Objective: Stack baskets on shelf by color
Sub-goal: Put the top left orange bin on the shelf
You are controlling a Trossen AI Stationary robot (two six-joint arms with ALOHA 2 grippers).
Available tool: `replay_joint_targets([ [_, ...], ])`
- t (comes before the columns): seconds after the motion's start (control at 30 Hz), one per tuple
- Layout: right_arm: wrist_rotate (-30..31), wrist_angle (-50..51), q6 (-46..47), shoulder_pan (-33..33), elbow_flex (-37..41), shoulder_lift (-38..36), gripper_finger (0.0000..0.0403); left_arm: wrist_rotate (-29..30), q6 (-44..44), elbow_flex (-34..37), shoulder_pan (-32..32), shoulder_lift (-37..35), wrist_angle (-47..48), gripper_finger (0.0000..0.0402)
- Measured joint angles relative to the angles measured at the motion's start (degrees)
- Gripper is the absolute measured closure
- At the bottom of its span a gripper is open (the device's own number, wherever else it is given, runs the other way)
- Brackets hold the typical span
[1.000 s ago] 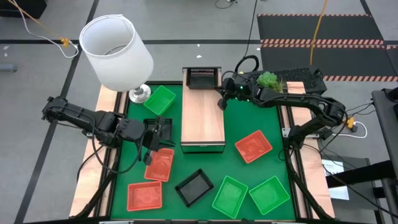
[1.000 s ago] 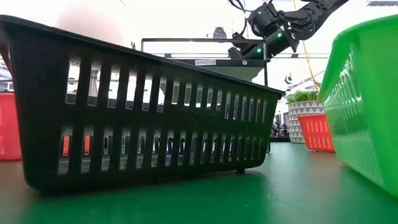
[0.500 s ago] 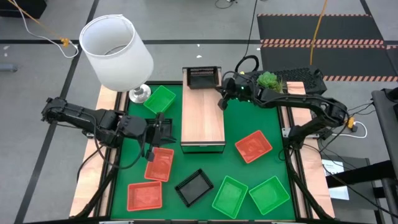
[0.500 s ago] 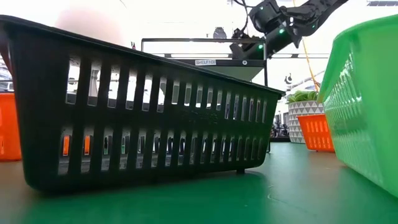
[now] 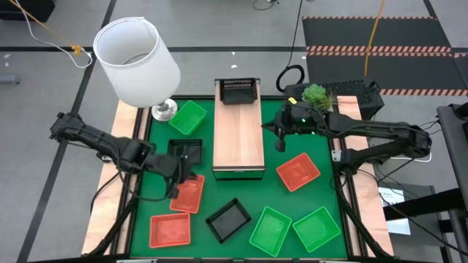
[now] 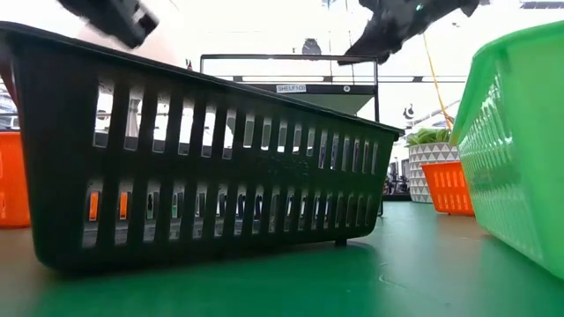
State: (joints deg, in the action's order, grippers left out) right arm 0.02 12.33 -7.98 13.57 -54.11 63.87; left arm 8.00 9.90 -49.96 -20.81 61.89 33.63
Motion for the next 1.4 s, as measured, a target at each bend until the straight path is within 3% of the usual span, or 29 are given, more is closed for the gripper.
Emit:
replay_joint_targets([
  [0.27, 3.74, 0.49, -2.43, -4.84, 0.00, -3.12, 0.0403, 6.11, 25.16, 7.45, -8.26, 0.00, -0.68, 0.0361],
  [0.47, 6.14, 2.06, -3.44, -5.83, 0.00, -3.61, 0.0403, 11.62, 38.48, 9.89, -13.55, 0.00, -0.19, 0.0296],
  [0.6, 6.18, 3.46, -3.68, -5.82, 0.00, -3.64, 0.0403, 12.09, 41.72, 10.32, -15.57, 0.84, 0.63, 0.0245],
  [0.73, 6.20, 3.86, -4.22, -5.82, 0.00, -3.67, 0.0403, 13.00, 43.21, 10.32, -17.78, 3.37, 2.81, 0.0220],
  [1.17, 9.25, 4.99, -4.96, -5.78, 0.00, -3.67, 0.0403, 12.19, 57.67, 10.34, -18.21, 7.44, 12.84, 0.0215],
  [1.4, 9.30, 5.89, -5.38, -5.77, 0.00, -3.64, 0.0403, 11.54, 59.78, 10.34, -18.21, 7.43, 14.07, 0.0215],
])
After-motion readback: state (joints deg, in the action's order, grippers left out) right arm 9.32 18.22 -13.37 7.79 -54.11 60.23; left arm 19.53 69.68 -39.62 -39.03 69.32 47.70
